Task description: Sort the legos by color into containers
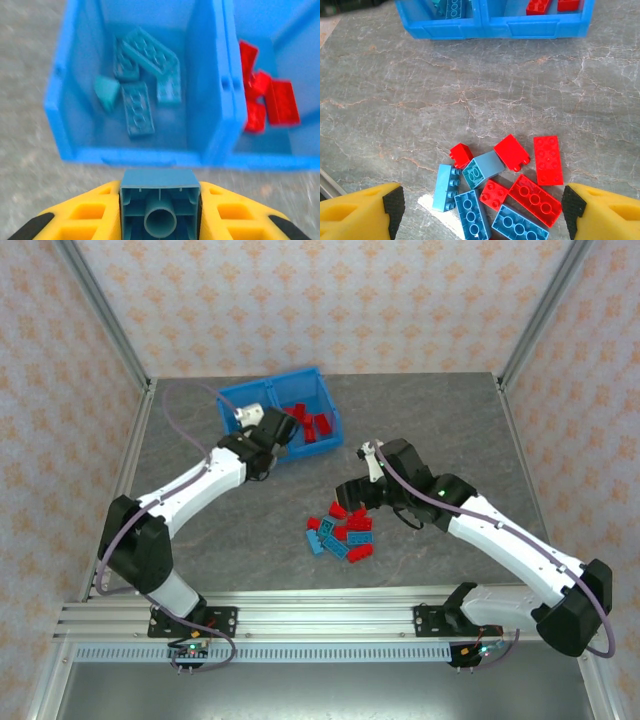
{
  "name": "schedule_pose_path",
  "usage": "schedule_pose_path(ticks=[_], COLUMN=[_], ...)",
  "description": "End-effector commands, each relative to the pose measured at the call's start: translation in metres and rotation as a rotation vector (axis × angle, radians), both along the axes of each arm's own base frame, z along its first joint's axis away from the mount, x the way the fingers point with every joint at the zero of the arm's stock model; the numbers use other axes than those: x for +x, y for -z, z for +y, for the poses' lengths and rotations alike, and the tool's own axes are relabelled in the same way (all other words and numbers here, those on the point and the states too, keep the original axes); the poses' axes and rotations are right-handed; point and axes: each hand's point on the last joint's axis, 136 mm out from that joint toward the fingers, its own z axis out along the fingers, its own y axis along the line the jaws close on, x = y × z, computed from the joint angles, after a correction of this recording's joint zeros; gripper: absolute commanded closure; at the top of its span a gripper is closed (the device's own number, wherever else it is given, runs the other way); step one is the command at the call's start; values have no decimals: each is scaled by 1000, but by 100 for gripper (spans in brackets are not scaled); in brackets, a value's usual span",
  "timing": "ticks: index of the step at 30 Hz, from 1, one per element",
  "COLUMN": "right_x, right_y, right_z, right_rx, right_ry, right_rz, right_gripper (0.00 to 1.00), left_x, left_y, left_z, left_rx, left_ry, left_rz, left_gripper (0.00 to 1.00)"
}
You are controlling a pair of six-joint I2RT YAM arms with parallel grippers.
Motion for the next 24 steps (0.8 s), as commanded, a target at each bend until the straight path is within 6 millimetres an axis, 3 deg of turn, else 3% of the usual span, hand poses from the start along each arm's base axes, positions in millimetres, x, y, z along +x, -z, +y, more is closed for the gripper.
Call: schedule_pose_path(ticks=[1,6,13,18,24], right_x=[3,0,-2,0,4], right_y=[-16,-16,-15,-16,-16], right_z=[5,3,-3,0,4], right_rx=[38,43,45,52,52], right_ry=[-4,7,29,31,34], right_rz=[-12,-1,1,0,9], right_gripper=[17,17,17,17,16], left_x=[23,51,66,62,43], left_y=[3,42,79,73,29], left_z=[30,46,39,40,44], left_rx=[145,113,73,64,19], left_ry=[-52,-98,-77,-76,-72], left_rz=[9,74,142,129,40], left_gripper=[69,69,58,45,45])
